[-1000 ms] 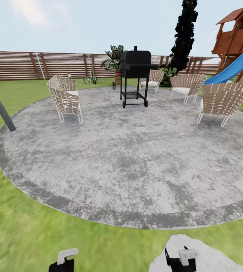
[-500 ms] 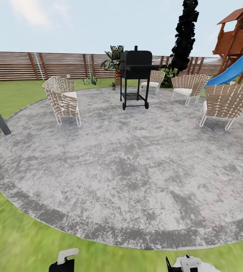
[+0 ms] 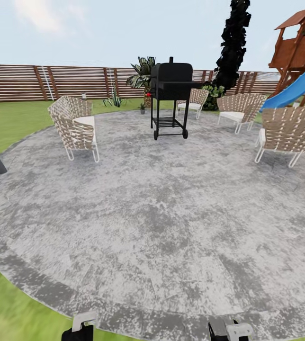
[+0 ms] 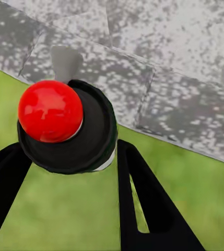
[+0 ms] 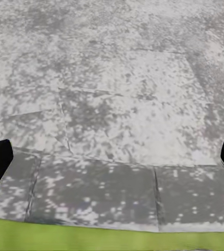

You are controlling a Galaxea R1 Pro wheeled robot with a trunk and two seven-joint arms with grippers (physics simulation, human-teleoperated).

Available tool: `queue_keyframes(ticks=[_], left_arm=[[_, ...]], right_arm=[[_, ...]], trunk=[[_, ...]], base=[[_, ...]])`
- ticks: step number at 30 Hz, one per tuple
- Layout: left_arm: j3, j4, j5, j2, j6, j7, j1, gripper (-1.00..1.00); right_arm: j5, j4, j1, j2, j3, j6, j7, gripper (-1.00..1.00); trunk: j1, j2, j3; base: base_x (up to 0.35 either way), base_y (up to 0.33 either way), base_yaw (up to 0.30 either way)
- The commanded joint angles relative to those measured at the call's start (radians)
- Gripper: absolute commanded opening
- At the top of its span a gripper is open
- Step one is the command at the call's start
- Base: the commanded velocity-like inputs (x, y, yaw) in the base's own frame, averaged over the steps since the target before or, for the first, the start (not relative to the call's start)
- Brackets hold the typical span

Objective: Pick up the pesticide atomizer in the garden and spray insectifuge to fully cover both potted plants in the garden.

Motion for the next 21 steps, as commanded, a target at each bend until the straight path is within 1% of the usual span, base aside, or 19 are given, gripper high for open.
queue_keyframes(ticks=[1, 21], left_arm=[[-0.006, 0.001, 0.008, 0.0, -0.003, 0.002, 0.0, -1.0], [-0.006, 0.001, 0.008, -0.001, -0.003, 0.002, 0.0, -1.0]], right_arm=[[-0.002, 0.0, 0.0, 0.0, 0.009, -0.001, -0.007, 1.0], [-0.002, 0.0, 0.0, 0.0, 0.009, -0.001, -0.007, 1.0]], trunk=[[0.0, 0.0, -0.001], [0.0, 0.0, -0.001]], base=[[0.339, 0.0, 0.0], [0.339, 0.0, 0.0]])
